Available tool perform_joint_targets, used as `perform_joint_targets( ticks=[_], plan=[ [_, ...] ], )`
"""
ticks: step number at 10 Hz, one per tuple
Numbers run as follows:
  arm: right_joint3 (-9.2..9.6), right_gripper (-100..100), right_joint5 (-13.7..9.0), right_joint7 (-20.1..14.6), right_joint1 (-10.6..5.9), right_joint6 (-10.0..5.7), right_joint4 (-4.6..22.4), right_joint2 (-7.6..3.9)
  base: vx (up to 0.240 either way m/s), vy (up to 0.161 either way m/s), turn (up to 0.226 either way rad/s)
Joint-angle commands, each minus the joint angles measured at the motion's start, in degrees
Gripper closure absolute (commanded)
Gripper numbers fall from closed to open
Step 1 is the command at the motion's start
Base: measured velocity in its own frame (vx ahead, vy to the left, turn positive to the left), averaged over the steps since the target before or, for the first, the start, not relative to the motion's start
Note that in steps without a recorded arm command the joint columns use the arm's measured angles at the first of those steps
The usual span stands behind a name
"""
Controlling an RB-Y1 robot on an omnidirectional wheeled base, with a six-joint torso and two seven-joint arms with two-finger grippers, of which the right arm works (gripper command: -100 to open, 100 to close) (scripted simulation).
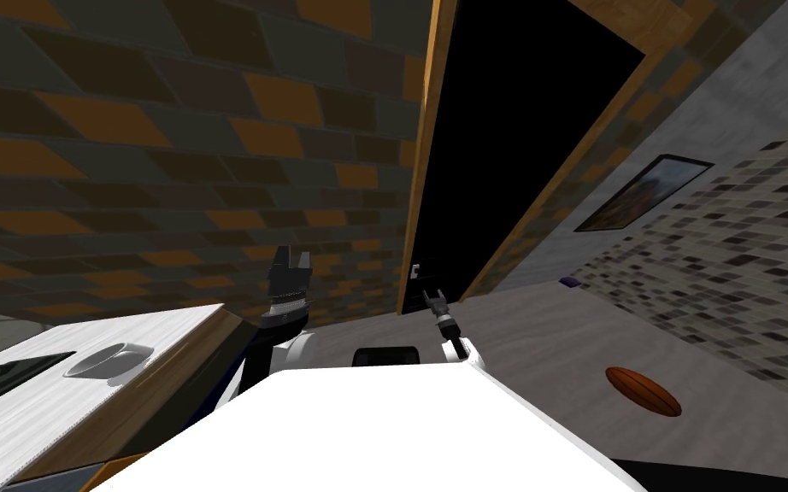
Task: Pull the door open
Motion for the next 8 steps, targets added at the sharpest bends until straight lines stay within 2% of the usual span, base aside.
perform_joint_targets(
  ticks=[1, 8],
  plan=[
    [-0.16, -100, 0.35, 1.12, -0.55, -0.51, 1.76, -0.08, 0.084, 0.011, 0.011],
    [-0.85, -100, 1.86, 5.88, -3.12, -2.47, 9.54, -0.19, 0.097, 0.004, 0.012]
  ],
)
